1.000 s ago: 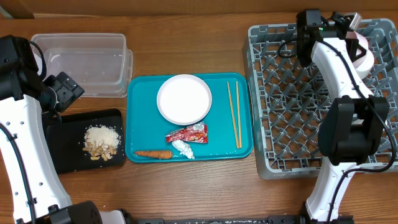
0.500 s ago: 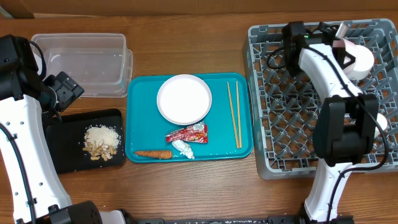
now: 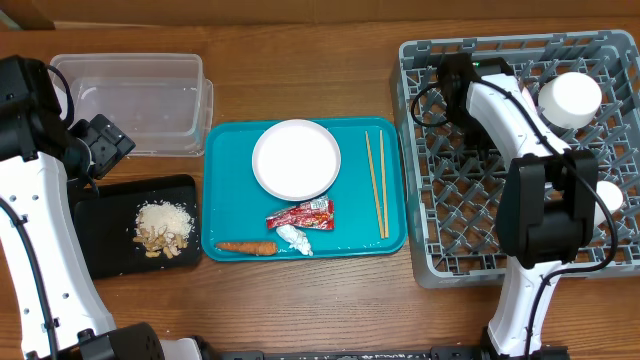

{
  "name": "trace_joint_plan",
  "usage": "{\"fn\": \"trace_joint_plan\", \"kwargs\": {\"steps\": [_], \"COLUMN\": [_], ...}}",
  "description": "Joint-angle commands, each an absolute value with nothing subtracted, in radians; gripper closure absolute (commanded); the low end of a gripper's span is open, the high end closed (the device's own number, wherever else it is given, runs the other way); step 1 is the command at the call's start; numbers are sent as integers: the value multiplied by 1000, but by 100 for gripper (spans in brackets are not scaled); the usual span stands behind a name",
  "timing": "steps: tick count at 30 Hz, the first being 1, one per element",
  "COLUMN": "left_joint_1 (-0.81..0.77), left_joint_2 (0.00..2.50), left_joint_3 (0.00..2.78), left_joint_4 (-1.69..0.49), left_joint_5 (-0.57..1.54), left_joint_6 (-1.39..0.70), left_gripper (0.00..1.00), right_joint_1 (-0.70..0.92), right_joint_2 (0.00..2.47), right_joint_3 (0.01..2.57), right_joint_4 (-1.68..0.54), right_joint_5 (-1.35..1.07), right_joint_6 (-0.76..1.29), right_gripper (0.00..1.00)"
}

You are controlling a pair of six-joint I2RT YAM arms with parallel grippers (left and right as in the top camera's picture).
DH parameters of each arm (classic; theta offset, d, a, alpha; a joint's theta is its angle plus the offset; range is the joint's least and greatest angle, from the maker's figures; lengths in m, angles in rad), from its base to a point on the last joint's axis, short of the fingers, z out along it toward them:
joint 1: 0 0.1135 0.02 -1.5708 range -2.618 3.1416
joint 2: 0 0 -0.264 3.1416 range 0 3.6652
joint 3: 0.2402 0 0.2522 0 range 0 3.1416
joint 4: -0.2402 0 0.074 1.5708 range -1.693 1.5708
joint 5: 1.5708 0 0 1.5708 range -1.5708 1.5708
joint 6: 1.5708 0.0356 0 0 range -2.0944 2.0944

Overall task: Sort waste into correct bins and load items into the dishwasher
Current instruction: 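Carry the pink bowl into the dish rack and release it, then grasp the white plate on the teal tray with the right gripper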

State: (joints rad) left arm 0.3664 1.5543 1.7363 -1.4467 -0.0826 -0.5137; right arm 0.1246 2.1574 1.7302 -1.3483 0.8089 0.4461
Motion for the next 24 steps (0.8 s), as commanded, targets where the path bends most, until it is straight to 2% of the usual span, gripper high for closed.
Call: {"fn": "trace_joint_plan", "kwargs": {"steps": [1,3,6,10,13,16,24], "left_joint_1": [366,366,366,366,366,366,366], "left_joint_2": [1550,1550,1550,1550,1550,1550,1550], "left_joint_3": [1749,1749,1749,1749,1749,1749,1749], "left_joint_4": [-1443,-1443,-1443,-1443,-1443,-1442,-1440], "left_joint_5": [-77,-77,-77,-77,-77,-77,-77], "left_joint_6": [-498,-498,-498,-498,-498,-498,-498], "left_gripper": [0,0,0,0,0,0,0], "right_joint_1": [127,127,127,130,144,221,424], "right_joint_2": [2028,1963,1888,1848,1863,1895,2091], "right_joint_3": [1752,1784,1833,1858,1849,1831,1831], "right_joint_4": [-1345,-1345,-1309,-1198,-1129,-1055,-1040], "right_joint_5": [712,682,532,-19,-263,-270,-252], "right_joint_6": [448,428,309,173,174,173,175], "right_gripper": [45,33,24,21,21,21,23]}}
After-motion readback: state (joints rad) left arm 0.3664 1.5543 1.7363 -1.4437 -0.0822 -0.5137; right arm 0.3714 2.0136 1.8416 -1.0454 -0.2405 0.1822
